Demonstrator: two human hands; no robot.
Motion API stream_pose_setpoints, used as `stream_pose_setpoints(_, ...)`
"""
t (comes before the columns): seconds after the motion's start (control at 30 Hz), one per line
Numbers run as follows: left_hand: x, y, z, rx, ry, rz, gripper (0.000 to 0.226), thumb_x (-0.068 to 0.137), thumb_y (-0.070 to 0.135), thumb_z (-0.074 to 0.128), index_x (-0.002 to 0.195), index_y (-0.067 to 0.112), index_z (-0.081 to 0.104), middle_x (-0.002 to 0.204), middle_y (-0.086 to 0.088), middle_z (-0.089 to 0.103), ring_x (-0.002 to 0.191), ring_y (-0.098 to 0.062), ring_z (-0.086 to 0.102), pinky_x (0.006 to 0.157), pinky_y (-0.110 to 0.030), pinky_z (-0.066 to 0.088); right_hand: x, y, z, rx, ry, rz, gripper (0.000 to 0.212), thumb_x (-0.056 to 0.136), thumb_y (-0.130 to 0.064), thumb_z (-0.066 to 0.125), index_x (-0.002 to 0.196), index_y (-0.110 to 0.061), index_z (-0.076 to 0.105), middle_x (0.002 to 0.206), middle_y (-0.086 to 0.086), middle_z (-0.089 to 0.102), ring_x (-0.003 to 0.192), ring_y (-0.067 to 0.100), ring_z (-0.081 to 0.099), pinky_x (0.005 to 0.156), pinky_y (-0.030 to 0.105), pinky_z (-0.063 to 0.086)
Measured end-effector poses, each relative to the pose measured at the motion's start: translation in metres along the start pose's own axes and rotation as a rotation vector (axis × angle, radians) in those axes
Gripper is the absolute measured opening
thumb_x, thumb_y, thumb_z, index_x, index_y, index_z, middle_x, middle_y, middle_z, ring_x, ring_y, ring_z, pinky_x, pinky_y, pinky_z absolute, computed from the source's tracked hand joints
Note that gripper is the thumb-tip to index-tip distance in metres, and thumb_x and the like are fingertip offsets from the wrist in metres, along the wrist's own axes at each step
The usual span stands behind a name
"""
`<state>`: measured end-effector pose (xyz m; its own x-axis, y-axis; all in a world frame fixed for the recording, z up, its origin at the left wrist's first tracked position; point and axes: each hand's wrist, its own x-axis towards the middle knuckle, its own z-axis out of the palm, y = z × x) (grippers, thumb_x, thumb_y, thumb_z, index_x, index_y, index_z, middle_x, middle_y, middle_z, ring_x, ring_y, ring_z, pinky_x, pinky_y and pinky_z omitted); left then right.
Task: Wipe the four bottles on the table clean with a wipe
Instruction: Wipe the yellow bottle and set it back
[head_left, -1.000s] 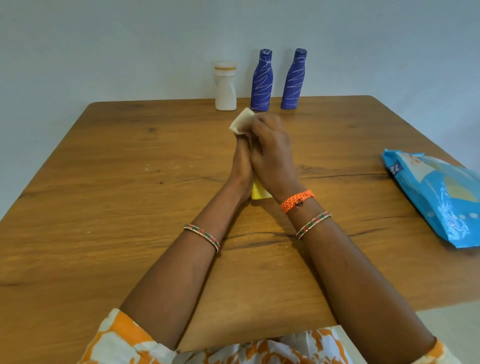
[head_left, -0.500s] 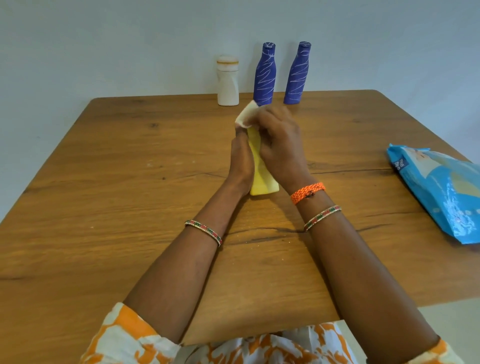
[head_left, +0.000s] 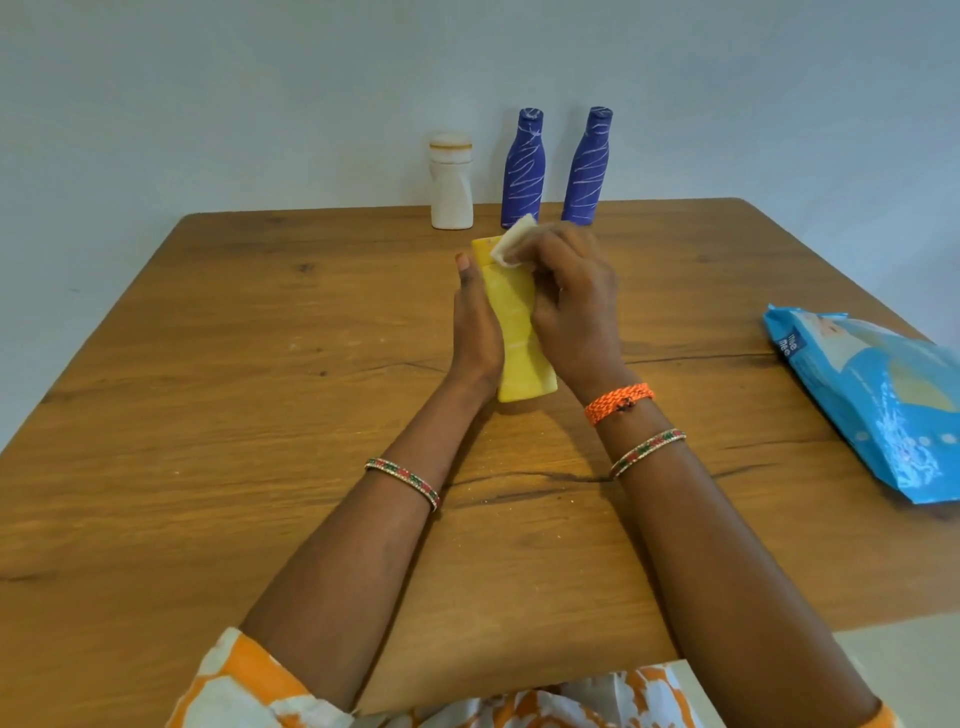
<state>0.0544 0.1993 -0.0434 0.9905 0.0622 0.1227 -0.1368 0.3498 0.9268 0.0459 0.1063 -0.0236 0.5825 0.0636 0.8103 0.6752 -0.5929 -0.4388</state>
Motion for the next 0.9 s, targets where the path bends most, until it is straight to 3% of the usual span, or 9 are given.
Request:
stream_pose_setpoints(0.07, 0.001, -0.002, -0.001, -0.015, -0.006, -0.028, 0.049, 0.104, 0.037, 0.013, 0.102, 0.020, 0.059, 0.095, -0.002, 0.066, 0.088, -0.010, 0.065, 0.079, -0.025, 0.052, -0.001, -0.003, 0.001, 0.023, 0.009, 0.055, 0.023, 0.074, 0.014, 0.056, 0.088, -0.003, 0.063, 0.094, 0.011, 0.060, 0.090, 0.023, 0.054, 0.074, 0.039, 0.049)
stream_pose_setpoints(0.23, -0.004, 0.003, -0.006, 0.060, -0.026, 0.011, 0.041, 0.105, 0.030, 0.018, 0.110, 0.013, 0.055, 0.093, 0.003, 0.063, 0.077, 0.006, 0.064, 0.067, -0.012, 0.050, 0.000, -0.015, 0.009, -0.039, -0.144, -0.114, 0.018, 0.079, -0.001, 0.051, 0.090, -0.003, 0.065, 0.095, 0.011, 0.061, 0.092, 0.023, 0.054, 0.077, 0.029, 0.045)
stream_pose_setpoints(0.4, -0.001, 0.009, -0.008, -0.117, -0.194, -0.153, 0.058, 0.102, 0.047, 0.009, 0.114, 0.015, 0.056, 0.097, -0.004, 0.069, 0.090, -0.015, 0.067, 0.079, -0.032, 0.055, 0.000, 0.000, 0.007, 0.137, 0.074, 0.201, 0.022, 0.077, 0.015, 0.053, 0.087, -0.003, 0.059, 0.089, 0.007, 0.059, 0.085, 0.016, 0.058, 0.072, 0.026, 0.051)
stream_pose_setpoints(0.5, 0.001, 0.008, -0.019, -0.170, -0.217, -0.194, 0.056, 0.101, 0.050, 0.018, 0.097, 0.010, 0.058, 0.085, -0.005, 0.066, 0.088, -0.016, 0.063, 0.080, -0.032, 0.052, -0.009, -0.018, 0.019, 0.097, -0.113, 0.009, 0.014, 0.075, 0.010, 0.052, 0.083, -0.001, 0.057, 0.086, 0.011, 0.057, 0.080, 0.019, 0.053, 0.066, 0.029, 0.044)
stream_pose_setpoints(0.6, 0.004, 0.011, -0.030, -0.201, -0.219, -0.231, 0.058, 0.098, 0.057, 0.024, 0.099, 0.008, 0.056, 0.088, -0.008, 0.060, 0.092, -0.019, 0.059, 0.084, -0.036, 0.048, -0.008, -0.023, 0.025, 0.072, -0.250, -0.104, 0.014, 0.075, 0.006, 0.053, 0.084, -0.003, 0.057, 0.087, 0.010, 0.056, 0.080, 0.016, 0.050, 0.067, 0.026, 0.040)
stream_pose_setpoints(0.73, 0.007, 0.010, -0.028, -0.177, -0.245, -0.245, 0.059, 0.099, 0.054, 0.015, 0.108, 0.017, 0.061, 0.095, -0.008, 0.067, 0.090, -0.022, 0.063, 0.082, -0.039, 0.048, 0.004, -0.003, 0.021, 0.086, 0.001, 0.175, 0.017, 0.079, 0.009, 0.054, 0.090, -0.003, 0.059, 0.088, 0.005, 0.059, 0.083, 0.015, 0.056, 0.071, 0.027, 0.049)
stream_pose_setpoints(0.8, 0.007, 0.009, -0.026, -0.172, -0.253, -0.242, 0.058, 0.100, 0.053, 0.015, 0.109, 0.019, 0.061, 0.098, -0.008, 0.066, 0.092, -0.023, 0.062, 0.084, -0.041, 0.048, 0.004, -0.002, 0.019, 0.100, 0.034, 0.244, 0.016, 0.083, 0.006, 0.055, 0.093, -0.005, 0.059, 0.090, 0.001, 0.058, 0.086, 0.012, 0.057, 0.074, 0.022, 0.049)
stream_pose_setpoints(0.9, 0.006, 0.008, -0.029, -0.181, -0.252, -0.249, 0.060, 0.100, 0.052, 0.014, 0.103, 0.016, 0.061, 0.092, -0.006, 0.070, 0.091, -0.019, 0.066, 0.086, -0.039, 0.050, -0.002, -0.013, 0.016, 0.051, -0.181, 0.059, 0.018, 0.080, 0.006, 0.056, 0.094, -0.005, 0.060, 0.092, 0.006, 0.059, 0.086, 0.012, 0.055, 0.074, 0.019, 0.044)
